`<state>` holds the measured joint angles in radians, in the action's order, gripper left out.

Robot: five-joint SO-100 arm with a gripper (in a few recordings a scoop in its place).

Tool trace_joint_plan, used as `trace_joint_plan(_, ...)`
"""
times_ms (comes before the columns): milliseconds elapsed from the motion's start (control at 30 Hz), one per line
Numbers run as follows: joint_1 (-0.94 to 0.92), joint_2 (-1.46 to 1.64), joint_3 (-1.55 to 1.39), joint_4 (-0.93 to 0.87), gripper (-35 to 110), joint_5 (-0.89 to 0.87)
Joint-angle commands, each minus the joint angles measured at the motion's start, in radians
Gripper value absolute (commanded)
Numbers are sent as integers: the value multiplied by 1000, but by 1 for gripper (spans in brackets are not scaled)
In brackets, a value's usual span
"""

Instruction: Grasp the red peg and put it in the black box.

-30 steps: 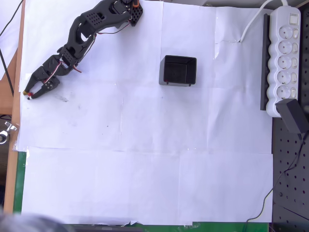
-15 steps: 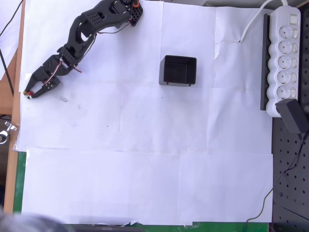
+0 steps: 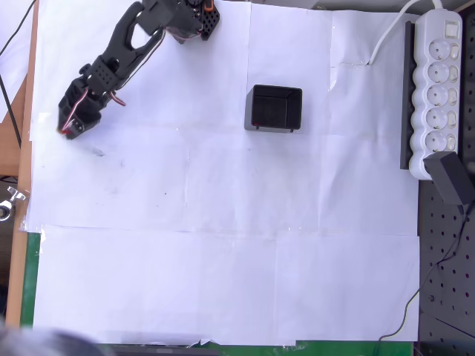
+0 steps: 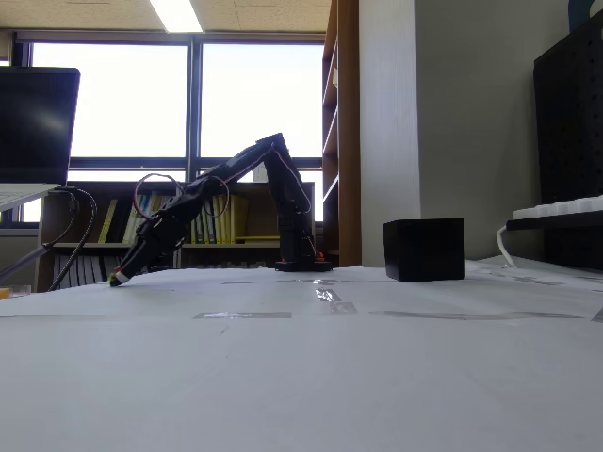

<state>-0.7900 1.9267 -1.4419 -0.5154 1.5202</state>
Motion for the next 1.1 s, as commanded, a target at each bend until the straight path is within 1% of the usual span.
trace_joint_plan(0,46,-236,-109,-353,0,-23)
trace_joint_plan(167,153,-272,-336,-775,0,-138)
trace_joint_plan(300,279,-293,-440,-971,0,-198)
trace_joint_plan(500,506,-334,-465,-1008,0,-267)
trace_joint_plan(600,630,-365,-522,-1095,0,-287)
trace_joint_plan(867,983,-373,-733,-1336,0,-466)
trace_joint_plan(1067,1218,-368,-770,-1351,0,-531)
